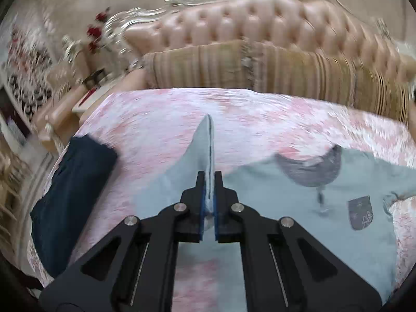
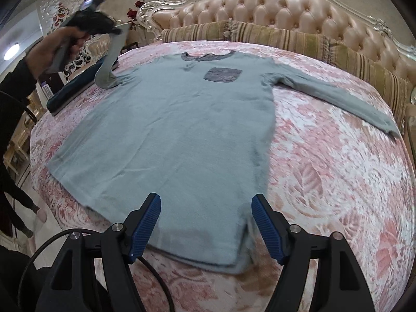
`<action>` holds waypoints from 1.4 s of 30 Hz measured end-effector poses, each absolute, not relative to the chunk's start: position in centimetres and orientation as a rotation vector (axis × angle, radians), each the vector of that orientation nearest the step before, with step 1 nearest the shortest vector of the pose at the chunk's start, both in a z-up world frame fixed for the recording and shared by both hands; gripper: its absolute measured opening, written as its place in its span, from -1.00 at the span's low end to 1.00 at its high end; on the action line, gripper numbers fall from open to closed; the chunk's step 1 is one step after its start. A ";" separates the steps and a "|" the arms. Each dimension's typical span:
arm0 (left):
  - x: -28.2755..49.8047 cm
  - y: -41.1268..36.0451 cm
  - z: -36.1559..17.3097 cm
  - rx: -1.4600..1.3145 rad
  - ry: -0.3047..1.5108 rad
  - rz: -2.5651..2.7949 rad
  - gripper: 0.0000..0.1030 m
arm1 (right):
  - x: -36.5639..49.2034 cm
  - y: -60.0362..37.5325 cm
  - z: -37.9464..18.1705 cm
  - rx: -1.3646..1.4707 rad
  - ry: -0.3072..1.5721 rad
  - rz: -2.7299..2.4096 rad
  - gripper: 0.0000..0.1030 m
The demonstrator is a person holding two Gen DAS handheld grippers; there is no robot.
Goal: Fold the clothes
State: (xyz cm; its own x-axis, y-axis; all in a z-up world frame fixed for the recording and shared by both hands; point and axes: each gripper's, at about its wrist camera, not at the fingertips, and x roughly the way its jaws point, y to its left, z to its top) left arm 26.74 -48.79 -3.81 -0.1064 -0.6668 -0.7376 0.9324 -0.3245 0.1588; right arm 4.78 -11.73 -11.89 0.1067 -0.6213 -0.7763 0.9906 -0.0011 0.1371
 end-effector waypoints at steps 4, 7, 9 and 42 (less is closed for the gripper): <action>18.9 -46.5 -8.3 1.011 0.331 -1.740 -0.88 | 3.7 -10.9 -11.7 0.801 0.586 -1.414 0.42; 14.4 -45.2 -11.1 1.086 0.281 -1.757 -0.88 | 2.9 -10.0 -11.6 0.806 0.586 -1.441 0.42; 13.5 -44.8 -12.3 1.105 0.278 -1.757 -0.88 | 2.3 -9.6 -11.7 0.816 0.584 -1.459 0.42; 36.3 -46.0 -11.9 0.570 0.639 -2.013 0.06 | 9.8 -43.1 -9.4 0.876 0.602 -1.215 -0.05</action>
